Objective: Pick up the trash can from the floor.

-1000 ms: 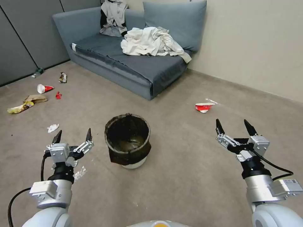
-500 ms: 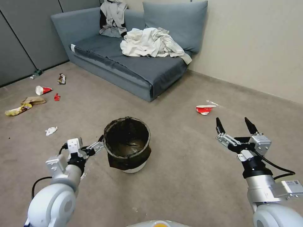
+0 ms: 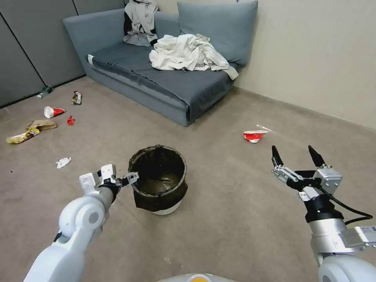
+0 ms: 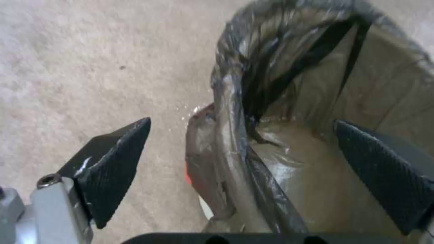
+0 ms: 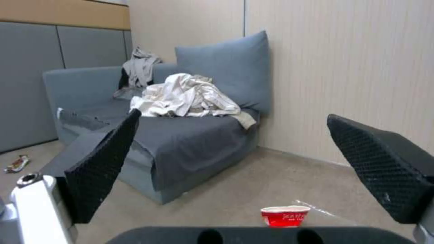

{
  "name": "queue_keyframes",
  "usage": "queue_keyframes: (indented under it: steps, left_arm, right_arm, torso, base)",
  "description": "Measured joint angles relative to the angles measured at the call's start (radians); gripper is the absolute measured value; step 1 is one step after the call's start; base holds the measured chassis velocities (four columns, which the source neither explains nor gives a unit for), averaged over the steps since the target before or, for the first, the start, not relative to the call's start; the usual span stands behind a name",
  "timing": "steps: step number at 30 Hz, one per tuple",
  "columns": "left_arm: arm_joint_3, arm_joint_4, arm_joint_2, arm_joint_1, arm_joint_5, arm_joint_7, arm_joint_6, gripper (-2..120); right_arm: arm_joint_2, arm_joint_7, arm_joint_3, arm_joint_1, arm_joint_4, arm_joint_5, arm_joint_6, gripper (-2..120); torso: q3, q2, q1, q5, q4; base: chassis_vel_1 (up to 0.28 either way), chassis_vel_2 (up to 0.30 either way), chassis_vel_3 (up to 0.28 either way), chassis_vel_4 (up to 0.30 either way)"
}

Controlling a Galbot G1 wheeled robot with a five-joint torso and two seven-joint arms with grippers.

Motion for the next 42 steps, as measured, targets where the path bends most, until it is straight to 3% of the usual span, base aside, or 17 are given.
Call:
queue_keyframes:
  steps: [4, 8, 16, 23, 28, 32, 42]
  left_arm:
    - [0.034, 0.036, 0.001, -0.032, -0.027, -0.02, 0.013, 100]
    - [0.049, 0.053, -0.002, -0.046, -0.032, -0.035, 0.023, 91]
    - [0.054, 0.074, -0.01, -0.05, -0.045, -0.048, 0.033, 69]
    - [0.047, 0.082, -0.01, -0.048, -0.055, -0.052, 0.036, 40]
    - [0.046, 0.085, -0.011, -0.05, -0.06, -0.058, 0.037, 29]
    - [0.042, 0.086, -0.014, -0.057, -0.09, -0.081, 0.048, 11]
    - [0.026, 0.071, -0.014, -0.054, -0.105, -0.086, 0.049, 6]
  right_arm:
    - [0.002, 0.002, 0.004, -0.003, 0.004, 0.0, 0.002, 100]
    - [0.003, 0.004, 0.007, -0.007, 0.004, 0.0, 0.005, 100]
    - [0.006, 0.006, 0.007, -0.012, 0.004, 0.0, 0.011, 100]
    - [0.008, 0.006, 0.005, -0.013, 0.004, 0.0, 0.013, 100]
    - [0.008, 0.006, 0.004, -0.013, 0.004, 0.0, 0.014, 100]
    - [0.007, 0.006, 0.004, -0.014, 0.003, -0.001, 0.015, 100]
    - [0.005, 0.006, 0.001, -0.008, -0.006, -0.003, 0.015, 100]
  torso:
    - [0.0, 0.0, 0.0, 0.0, -0.0001]
    - [0.0, 0.0, 0.0, 0.0001, 0.0]
    - [0.0, 0.0, 0.0, 0.0001, 0.0]
    - [0.0, 0.0, 0.0, 0.0001, 0.0]
    - [0.0, 0.0, 0.0, 0.0001, 0.0]
    - [0.0, 0.0, 0.0, 0.0001, 0.0]
    - [0.0, 0.0, 0.0, 0.0, 0.0]
  base:
    - [0.0, 0.0, 0.0, 0.0]
    - [0.0, 0.0, 0.0, 0.0]
    - [0.0, 0.0, 0.0, 0.0]
    - [0.0, 0.0, 0.0, 0.0]
    - [0.0, 0.0, 0.0, 0.0]
    - [0.0, 0.0, 0.0, 0.0]
    - [0.0, 0.0, 0.0, 0.0]
